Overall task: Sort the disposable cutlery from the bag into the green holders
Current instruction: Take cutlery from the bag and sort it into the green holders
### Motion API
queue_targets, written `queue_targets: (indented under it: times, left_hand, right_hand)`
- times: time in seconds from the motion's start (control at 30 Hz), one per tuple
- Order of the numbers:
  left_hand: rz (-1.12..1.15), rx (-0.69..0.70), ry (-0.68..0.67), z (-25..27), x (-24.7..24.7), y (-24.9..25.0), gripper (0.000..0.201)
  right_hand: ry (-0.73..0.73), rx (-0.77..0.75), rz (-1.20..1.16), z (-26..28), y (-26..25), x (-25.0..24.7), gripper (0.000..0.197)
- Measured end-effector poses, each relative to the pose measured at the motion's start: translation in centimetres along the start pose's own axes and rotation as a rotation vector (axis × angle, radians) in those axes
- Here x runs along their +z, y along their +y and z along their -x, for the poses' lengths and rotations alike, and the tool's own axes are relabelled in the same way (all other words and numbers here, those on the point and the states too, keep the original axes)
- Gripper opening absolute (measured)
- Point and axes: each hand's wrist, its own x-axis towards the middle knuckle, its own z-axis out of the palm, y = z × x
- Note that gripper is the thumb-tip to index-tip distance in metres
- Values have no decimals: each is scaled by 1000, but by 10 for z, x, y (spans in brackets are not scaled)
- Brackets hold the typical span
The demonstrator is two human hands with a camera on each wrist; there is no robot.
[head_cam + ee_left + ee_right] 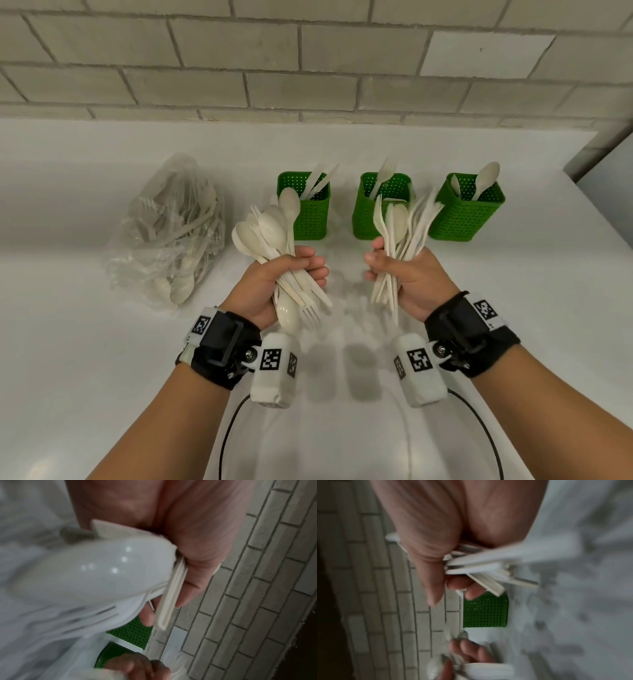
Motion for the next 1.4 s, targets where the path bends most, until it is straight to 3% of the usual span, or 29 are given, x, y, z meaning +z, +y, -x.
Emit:
queue_targets:
  times: [0.1, 0.17, 0.23, 0.3, 0.4, 0.5, 0.57, 0.67, 0.73, 0.8, 0.87, 0.97, 1.1, 1.27, 1.4]
  left_hand:
    - [-20, 16, -47, 3, 3, 2, 32]
    - [-23, 8, -86, 6, 5, 1, 37]
    - [-17, -16, -117, 8, 8, 0, 41]
    - [-18, -33, -132, 10, 9, 0, 42]
    - [-33, -42, -151, 13, 9, 0, 42]
    - [-51, -40, -166, 14, 8, 2, 43]
    - [-64, -51, -168, 15, 8, 3, 42]
    - [-142, -84, -191, 16, 11, 2, 41]
    - [-217, -119, -226, 15, 15, -2, 41]
    - [-300, -120, -259, 14, 19, -5, 40]
    - [-319, -85, -256, 14, 22, -7, 37]
    - [-261, 23, -152, 12, 21, -9, 34]
    - [-266, 146, -42, 10, 20, -13, 22]
    - [-428, 124, -157, 16, 31, -11, 7]
    - [-258, 75, -102, 16, 26, -10, 14]
  right_hand:
    - [158, -266, 278, -7, 4, -8, 22]
    - [155, -218, 427, -10, 13, -15, 17]
    - [53, -99, 549, -9, 21, -17, 13]
    - [36, -136, 524, -7, 23, -15, 12]
    - [128, -260, 469, -4, 21, -13, 21]
    - [87, -115, 606, -2, 29, -18, 24]
    - [67, -72, 555, -1, 29, -16, 16]
    - [66, -123, 263, -3, 6, 7, 9]
    - [10, -87, 144, -6, -9, 22, 22]
    - [-46, -63, 196, -8, -13, 31, 28]
    - [-56, -54, 244, -8, -12, 35, 21]
    - [-28, -37, 187, -8, -11, 34, 4]
    - [-34, -31, 143, -6, -7, 34, 6]
    - [-57, -75, 158, 1, -5, 45, 12]
    - [38, -117, 133, -5, -9, 40, 14]
